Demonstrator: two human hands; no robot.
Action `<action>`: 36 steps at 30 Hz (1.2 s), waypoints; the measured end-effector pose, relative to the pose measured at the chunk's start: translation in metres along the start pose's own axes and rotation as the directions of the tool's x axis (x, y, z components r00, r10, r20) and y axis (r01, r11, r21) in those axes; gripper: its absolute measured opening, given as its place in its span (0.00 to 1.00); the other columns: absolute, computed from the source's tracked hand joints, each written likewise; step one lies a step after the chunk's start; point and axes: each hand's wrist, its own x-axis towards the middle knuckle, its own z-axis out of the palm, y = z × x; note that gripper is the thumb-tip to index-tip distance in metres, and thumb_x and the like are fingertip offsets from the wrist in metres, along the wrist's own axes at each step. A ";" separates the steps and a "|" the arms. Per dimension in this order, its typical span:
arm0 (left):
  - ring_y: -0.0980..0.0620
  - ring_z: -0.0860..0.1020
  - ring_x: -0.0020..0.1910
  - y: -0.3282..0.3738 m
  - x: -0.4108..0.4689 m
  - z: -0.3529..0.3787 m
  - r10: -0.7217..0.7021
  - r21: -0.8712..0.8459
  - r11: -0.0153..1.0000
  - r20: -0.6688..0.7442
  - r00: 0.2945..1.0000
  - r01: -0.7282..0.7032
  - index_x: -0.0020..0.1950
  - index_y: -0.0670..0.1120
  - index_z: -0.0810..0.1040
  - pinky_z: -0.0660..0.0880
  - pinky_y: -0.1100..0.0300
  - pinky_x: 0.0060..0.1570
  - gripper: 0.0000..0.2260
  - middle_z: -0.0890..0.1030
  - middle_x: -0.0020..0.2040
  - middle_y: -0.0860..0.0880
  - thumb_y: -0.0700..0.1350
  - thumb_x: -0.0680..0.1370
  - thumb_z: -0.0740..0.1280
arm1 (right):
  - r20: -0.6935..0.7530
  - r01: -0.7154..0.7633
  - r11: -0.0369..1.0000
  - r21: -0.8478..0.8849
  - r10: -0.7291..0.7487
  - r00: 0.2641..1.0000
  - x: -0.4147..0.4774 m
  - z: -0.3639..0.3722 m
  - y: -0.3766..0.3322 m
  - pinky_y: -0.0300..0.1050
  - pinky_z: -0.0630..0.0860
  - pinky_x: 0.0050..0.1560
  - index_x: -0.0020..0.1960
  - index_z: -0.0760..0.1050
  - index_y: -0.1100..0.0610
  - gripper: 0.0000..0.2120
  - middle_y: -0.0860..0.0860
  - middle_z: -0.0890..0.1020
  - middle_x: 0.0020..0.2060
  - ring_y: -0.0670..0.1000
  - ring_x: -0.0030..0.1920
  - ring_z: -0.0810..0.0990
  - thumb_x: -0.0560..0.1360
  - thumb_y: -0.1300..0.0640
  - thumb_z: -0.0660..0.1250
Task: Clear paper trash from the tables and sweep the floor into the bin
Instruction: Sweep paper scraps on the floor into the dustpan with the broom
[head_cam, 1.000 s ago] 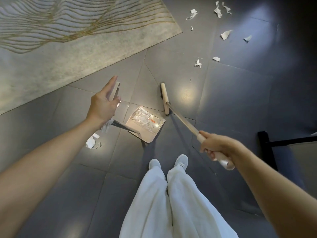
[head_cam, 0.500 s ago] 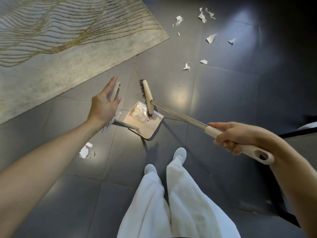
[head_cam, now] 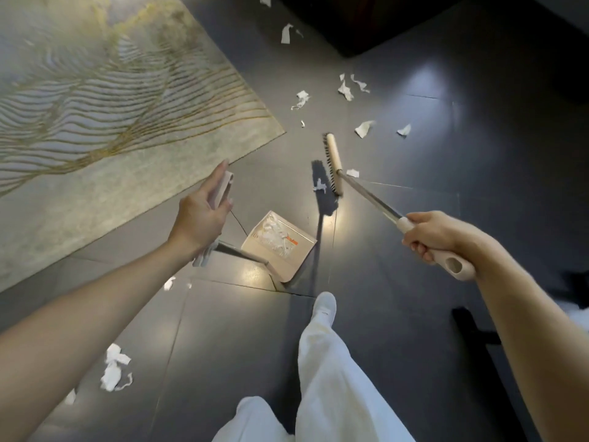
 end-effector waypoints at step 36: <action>0.53 0.65 0.72 0.072 0.203 0.072 0.011 0.027 1.000 0.129 0.992 -0.014 0.76 0.53 0.60 0.60 0.69 0.65 0.27 0.65 0.74 0.51 0.40 0.79 0.64 | 0.297 -0.270 0.950 -0.154 0.305 0.905 0.082 -0.053 -0.047 0.36 0.66 0.21 0.73 0.62 0.39 0.36 0.54 0.72 0.31 0.45 0.20 0.67 0.74 0.69 0.63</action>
